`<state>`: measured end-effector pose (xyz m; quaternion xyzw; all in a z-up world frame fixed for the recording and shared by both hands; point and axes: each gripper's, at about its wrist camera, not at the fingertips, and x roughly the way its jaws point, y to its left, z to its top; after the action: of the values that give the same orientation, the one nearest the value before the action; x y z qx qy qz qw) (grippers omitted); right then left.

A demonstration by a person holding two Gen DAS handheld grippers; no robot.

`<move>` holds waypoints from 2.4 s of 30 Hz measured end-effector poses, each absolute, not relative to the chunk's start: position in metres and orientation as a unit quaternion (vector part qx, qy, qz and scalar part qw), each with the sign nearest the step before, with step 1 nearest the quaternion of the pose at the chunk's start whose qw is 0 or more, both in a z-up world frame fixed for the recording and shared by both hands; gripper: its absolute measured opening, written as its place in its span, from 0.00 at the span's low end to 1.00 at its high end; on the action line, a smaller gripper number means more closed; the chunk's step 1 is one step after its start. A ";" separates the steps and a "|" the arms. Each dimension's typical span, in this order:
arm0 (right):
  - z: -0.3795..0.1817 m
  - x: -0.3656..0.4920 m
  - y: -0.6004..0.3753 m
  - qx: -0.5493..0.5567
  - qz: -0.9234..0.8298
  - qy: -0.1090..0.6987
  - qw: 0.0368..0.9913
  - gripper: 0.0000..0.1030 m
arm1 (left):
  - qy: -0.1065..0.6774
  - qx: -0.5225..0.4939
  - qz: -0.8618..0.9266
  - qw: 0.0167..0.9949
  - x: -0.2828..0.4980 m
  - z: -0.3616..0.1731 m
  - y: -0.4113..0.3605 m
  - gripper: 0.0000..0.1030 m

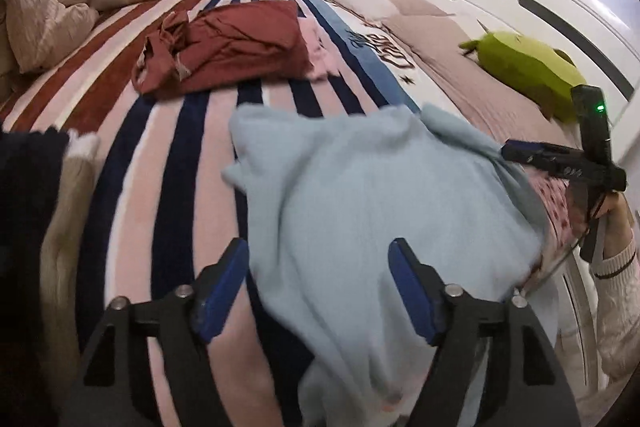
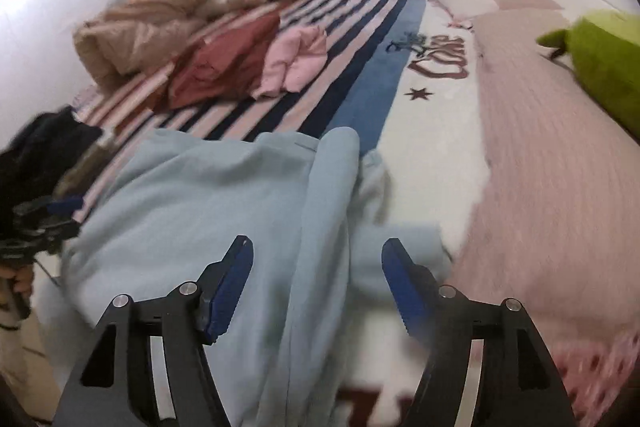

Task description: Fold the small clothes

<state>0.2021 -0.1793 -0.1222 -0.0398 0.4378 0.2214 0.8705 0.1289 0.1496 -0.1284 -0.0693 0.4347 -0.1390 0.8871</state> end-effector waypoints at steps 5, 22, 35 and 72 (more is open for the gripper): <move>-0.162 0.248 -0.192 -0.015 0.151 0.471 0.869 0.33 | 0.444 -0.080 -0.110 0.885 0.161 -0.147 0.158 0.67; -0.150 0.099 -0.239 0.049 0.231 0.449 0.862 0.53 | 0.401 -0.162 -0.136 0.891 0.033 -0.134 0.162 0.75; -0.129 0.051 -0.241 0.047 0.174 0.366 0.913 0.18 | 0.421 -0.323 -0.185 0.827 0.005 -0.179 0.140 0.77; -0.128 0.063 -0.271 0.159 0.220 0.330 0.904 0.25 | 0.307 -0.142 -0.167 0.926 0.103 -0.105 0.045 0.16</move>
<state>0.0630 -0.2711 -0.1279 0.1591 0.3300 0.2203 0.9040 0.1033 0.0450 -0.1048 -0.1418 0.3071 -0.1673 0.9261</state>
